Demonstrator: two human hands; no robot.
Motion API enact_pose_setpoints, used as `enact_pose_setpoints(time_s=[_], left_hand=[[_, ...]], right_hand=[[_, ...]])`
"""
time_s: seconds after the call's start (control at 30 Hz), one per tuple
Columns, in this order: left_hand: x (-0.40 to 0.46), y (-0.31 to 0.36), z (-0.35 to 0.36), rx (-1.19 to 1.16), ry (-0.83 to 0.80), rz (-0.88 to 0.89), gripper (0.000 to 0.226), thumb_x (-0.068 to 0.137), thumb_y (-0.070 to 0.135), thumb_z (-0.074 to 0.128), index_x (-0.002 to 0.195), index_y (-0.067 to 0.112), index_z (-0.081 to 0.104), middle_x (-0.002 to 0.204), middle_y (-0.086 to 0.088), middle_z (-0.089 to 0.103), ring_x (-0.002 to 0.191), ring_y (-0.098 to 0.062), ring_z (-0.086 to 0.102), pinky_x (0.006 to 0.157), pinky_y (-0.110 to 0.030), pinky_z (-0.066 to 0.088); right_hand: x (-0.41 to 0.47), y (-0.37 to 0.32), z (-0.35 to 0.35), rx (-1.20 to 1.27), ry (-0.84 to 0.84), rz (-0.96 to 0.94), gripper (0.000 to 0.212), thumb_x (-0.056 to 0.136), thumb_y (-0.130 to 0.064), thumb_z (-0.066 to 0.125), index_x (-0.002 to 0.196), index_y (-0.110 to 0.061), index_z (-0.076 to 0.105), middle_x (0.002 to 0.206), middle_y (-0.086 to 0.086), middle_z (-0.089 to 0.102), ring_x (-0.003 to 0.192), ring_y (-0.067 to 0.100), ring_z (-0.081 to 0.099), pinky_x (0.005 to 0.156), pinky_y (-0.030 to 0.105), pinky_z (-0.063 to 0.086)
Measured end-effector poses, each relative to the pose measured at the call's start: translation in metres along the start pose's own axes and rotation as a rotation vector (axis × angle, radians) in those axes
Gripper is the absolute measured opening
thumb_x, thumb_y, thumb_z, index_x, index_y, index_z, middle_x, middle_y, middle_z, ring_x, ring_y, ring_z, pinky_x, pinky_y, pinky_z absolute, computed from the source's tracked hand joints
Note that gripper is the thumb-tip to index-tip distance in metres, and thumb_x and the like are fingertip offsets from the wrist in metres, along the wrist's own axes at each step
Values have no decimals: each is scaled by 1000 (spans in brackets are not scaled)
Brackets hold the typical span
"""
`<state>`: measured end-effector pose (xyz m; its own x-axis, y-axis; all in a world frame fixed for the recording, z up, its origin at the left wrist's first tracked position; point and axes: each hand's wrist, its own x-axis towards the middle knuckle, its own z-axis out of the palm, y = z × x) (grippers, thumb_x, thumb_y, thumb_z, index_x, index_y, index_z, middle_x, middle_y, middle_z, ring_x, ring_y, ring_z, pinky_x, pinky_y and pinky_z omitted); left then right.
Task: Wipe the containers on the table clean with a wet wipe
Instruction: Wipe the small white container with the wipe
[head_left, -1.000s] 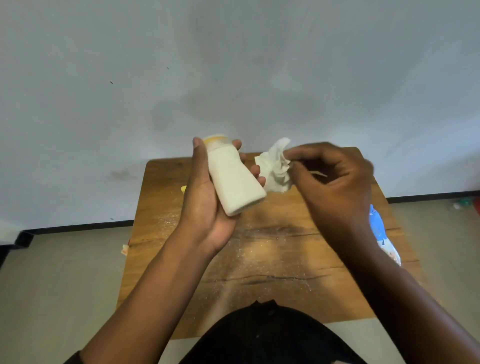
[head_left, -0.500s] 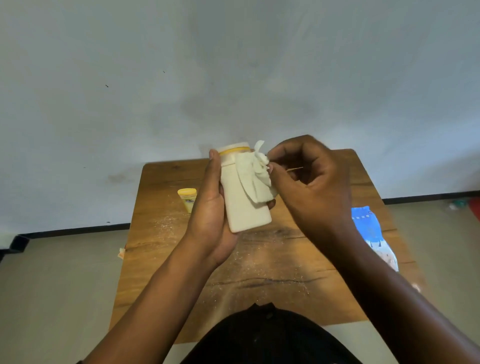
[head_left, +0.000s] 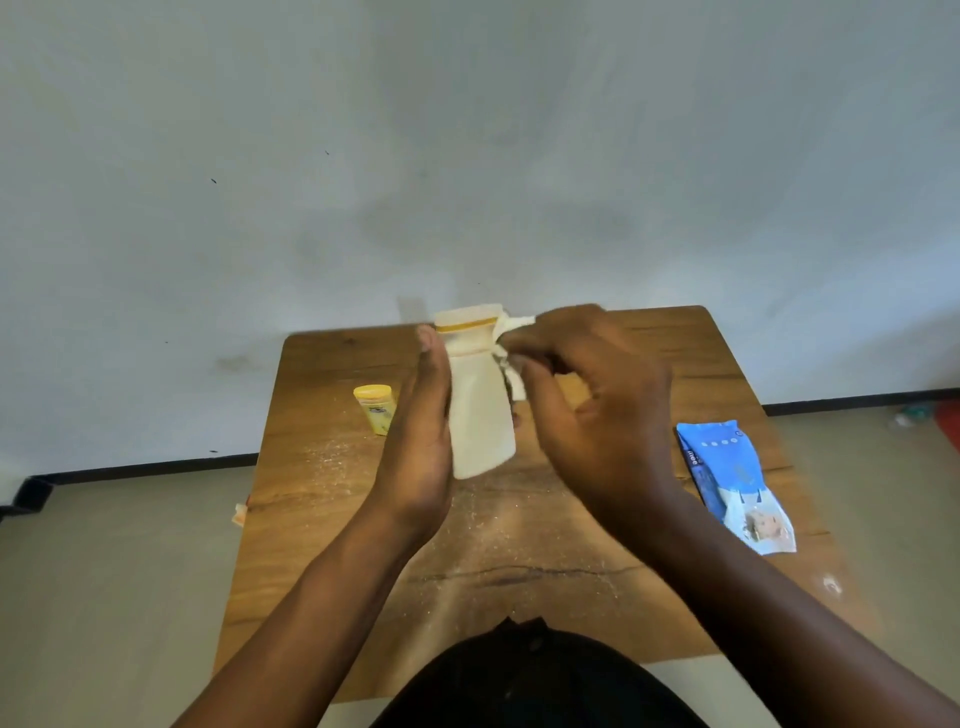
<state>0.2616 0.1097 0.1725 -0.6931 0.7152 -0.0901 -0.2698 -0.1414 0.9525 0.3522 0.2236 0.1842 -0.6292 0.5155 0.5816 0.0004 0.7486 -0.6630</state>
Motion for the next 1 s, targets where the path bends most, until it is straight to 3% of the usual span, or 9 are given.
enact_pose_setpoints(time_s=[0.1,0.17,0.3,0.4,0.53,0.73,0.87,0.93,1.0], left_hand=[[0,-5,-7,310,-76,179,62,95,65,31,134,25,58,114,4,70,103,-11,67,86,-26,53],[1,-8,-13,428,-142,245,52,98,65,36,140,37,50,125,13,65,118,-7,62,95,-22,49],[5,-12,-24,586,-174,304,50,101,56,47,145,33,48,139,3,61,130,-25,57,103,-42,50],[4,-11,-27,649,-169,303,43,102,47,45,141,32,52,134,6,62,126,-23,58,102,-48,50],[5,-13,-31,744,-223,317,48,102,43,46,149,31,46,144,13,55,134,-23,51,104,-48,47],[3,-11,-29,630,-175,280,34,100,52,50,133,43,57,128,12,64,122,-17,60,94,-23,47],[0,-5,-29,488,-251,252,55,99,60,47,140,24,58,130,5,67,122,-17,62,95,-24,50],[-2,0,-29,381,-250,206,48,98,62,41,131,34,63,124,2,70,115,-16,66,92,-27,53],[-4,2,-27,250,-216,127,42,99,55,38,126,39,66,124,-3,71,113,-27,68,92,-41,57]], right_hand=[[23,-2,-17,261,89,295,19,92,0,77,100,-17,79,97,-5,78,93,11,74,81,31,63],[33,-6,-31,367,38,331,17,92,-1,78,103,-14,80,98,-5,80,93,10,76,84,30,65],[30,-17,-42,161,-271,65,17,95,-7,76,108,-17,82,102,-8,76,95,9,72,78,18,58],[25,-14,-37,-164,-329,-245,18,96,-13,72,111,-14,81,101,0,72,91,13,67,72,24,54],[33,-4,-39,-165,-278,-120,18,93,-10,76,109,-15,82,102,-1,75,91,10,67,74,19,53],[18,-17,-41,-61,-380,-155,20,92,-8,79,109,-19,81,103,-5,74,92,7,68,74,15,53],[28,5,-38,-163,-202,-107,17,91,-5,78,105,-15,83,98,0,74,88,10,68,77,25,56],[29,14,-38,-149,-81,-25,17,92,-3,77,103,-14,83,96,-1,75,89,9,69,79,33,58],[21,10,-37,-59,-7,39,18,93,-2,76,104,-14,82,98,-3,75,93,8,70,79,30,59]])
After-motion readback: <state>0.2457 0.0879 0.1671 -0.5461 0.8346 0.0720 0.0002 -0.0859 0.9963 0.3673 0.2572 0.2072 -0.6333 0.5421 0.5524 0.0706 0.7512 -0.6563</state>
